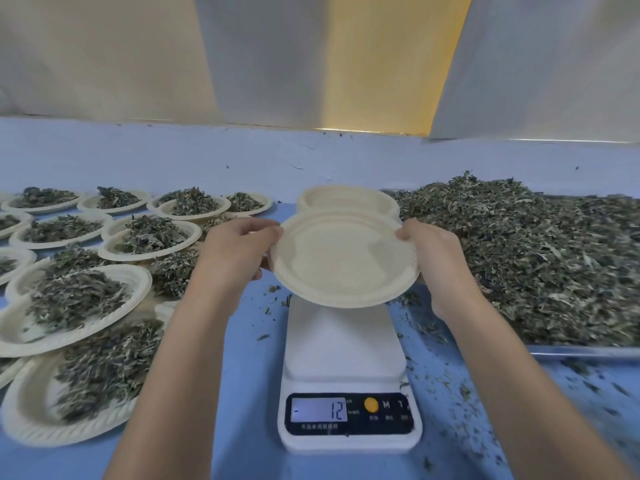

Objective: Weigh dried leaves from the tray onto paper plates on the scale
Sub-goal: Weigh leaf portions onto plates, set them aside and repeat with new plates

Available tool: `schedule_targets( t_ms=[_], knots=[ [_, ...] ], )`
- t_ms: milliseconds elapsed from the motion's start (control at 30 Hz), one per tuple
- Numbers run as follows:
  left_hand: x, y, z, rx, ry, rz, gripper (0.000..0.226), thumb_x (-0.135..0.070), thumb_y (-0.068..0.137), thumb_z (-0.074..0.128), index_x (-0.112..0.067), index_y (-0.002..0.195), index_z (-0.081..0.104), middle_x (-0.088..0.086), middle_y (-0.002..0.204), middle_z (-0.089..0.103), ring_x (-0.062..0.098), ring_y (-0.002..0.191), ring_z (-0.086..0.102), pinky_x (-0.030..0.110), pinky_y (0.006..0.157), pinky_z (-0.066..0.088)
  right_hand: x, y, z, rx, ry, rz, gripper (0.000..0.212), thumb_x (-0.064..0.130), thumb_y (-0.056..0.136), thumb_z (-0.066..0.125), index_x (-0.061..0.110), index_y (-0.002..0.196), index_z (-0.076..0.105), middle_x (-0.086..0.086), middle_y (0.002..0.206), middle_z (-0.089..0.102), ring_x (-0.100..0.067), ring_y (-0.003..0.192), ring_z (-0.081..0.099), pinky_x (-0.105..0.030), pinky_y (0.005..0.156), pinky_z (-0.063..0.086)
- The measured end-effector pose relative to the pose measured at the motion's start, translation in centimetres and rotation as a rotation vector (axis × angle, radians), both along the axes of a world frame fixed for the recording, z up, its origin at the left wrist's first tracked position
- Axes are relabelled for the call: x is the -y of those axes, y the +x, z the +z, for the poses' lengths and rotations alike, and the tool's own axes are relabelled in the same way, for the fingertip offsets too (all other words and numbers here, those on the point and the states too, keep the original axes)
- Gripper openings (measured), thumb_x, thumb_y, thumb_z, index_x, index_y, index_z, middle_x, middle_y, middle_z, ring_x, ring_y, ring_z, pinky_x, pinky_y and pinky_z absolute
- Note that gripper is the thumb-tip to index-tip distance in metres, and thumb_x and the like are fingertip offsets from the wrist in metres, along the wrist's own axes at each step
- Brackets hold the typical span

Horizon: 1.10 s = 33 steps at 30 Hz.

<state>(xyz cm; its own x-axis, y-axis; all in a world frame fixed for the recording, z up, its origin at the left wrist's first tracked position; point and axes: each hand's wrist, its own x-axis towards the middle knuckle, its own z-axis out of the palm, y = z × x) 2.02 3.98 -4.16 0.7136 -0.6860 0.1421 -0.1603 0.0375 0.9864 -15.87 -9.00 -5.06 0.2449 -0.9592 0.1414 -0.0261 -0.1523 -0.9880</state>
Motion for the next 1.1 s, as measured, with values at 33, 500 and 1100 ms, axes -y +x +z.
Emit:
schedule_targets(
  t_ms=[33,500,1100],
  knots=[
    [-0.1,0.1,-0.2,0.0,0.032,-0.014,0.005,-0.014,0.086,0.064,-0.015,0.083,0.069,-0.01,0.051,0.056,0.004,0.035,0.046,0.02,0.043,0.035,0.0,-0.1,-0.2,-0.036,0.023,0.0,0.027,0.021,0.077,0.06,-0.005,0.08,0.051,-0.006,0.075,0.042,-0.019,0.069,0.038,-0.035,0.068,0.03],
    [-0.8,0.7,-2.0,-0.043,0.438,-0.163,0.009,-0.008,0.083,0.069,-0.006,0.092,0.066,0.008,0.073,0.068,0.012,0.044,0.059,0.014,0.039,0.042,0.0,-1.7,-3.9,-0.375,-0.027,0.254,0.035,0.02,0.082,0.059,0.008,0.059,0.035,-0.008,0.063,0.028,-0.019,0.059,0.026,-0.037,0.064,0.016],
    [-0.6,0.5,-2.3,0.049,0.579,-0.121,0.019,-0.025,0.09,0.061,-0.006,0.092,0.065,0.009,0.087,0.069,0.016,0.064,0.062,0.02,0.05,0.037,-0.4,-1.4,-4.6,-0.46,-0.222,0.076,0.038,0.023,0.09,0.054,-0.014,0.088,0.059,-0.03,0.072,0.052,-0.032,0.061,0.039,-0.035,0.058,0.033]
  ],
)
